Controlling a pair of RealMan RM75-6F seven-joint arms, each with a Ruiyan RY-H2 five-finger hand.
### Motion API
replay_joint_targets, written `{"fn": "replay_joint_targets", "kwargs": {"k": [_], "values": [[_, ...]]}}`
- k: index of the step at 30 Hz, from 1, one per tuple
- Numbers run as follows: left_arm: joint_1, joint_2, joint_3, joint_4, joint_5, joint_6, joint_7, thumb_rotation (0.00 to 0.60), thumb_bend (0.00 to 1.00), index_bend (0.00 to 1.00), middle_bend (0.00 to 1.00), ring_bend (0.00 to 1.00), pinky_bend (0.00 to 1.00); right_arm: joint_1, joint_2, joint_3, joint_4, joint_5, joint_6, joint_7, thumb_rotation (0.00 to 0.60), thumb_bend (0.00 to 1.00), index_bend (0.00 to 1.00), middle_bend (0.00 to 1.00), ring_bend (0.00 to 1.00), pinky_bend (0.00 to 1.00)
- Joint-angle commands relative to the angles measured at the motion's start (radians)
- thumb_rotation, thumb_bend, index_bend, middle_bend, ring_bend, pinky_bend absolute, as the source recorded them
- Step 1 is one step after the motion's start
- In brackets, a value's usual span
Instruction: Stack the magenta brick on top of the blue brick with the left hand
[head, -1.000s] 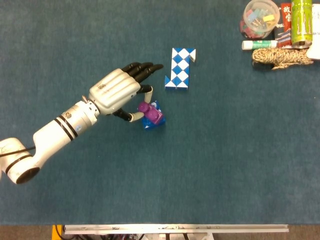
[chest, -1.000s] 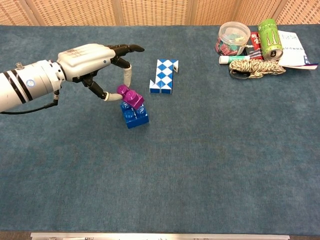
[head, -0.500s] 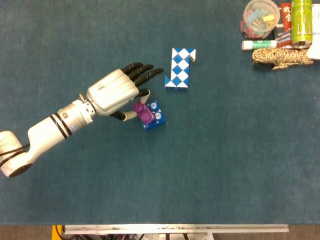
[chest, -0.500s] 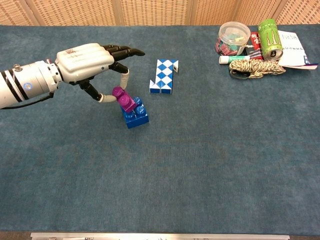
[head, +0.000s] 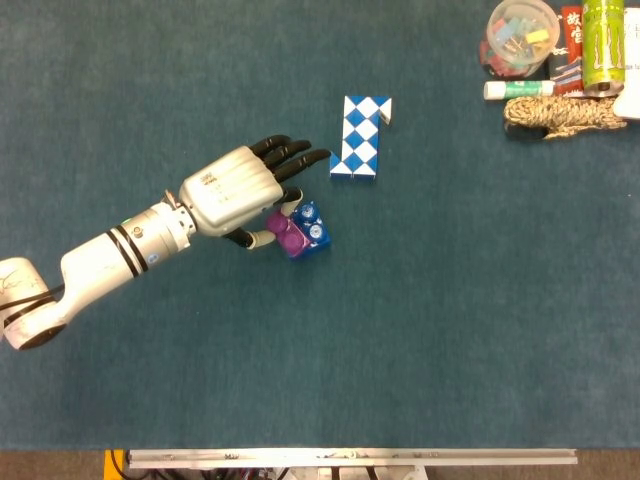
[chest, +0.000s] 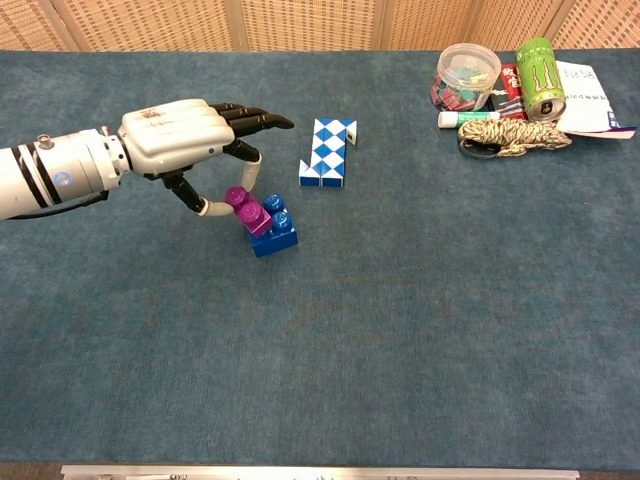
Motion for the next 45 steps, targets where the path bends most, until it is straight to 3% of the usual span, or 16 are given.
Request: {"fn": "replay_joint_targets", "kwargs": {"k": [1, 45], "values": [[-0.011, 0.003, 0.003, -0.004, -0.006, -0.015, 0.014, 0.600, 0.32, 0.58, 0.00, 0.00, 0.10, -0.001, 0.000, 0.001, 0.001, 0.000, 0.000, 0.002, 0.600, 0.78, 0.52, 0.39, 0.25, 0.00], [-0.088, -0.001, 0.010, -0.050, -0.103, -0.171, 0.136, 0.600, 0.32, 0.59, 0.00, 0.00, 0.10, -0.005, 0.009, 0.008, 0.007, 0.000, -0.006, 0.027, 0.600, 0.78, 0.52, 0.39, 0.25, 0.00]]}}
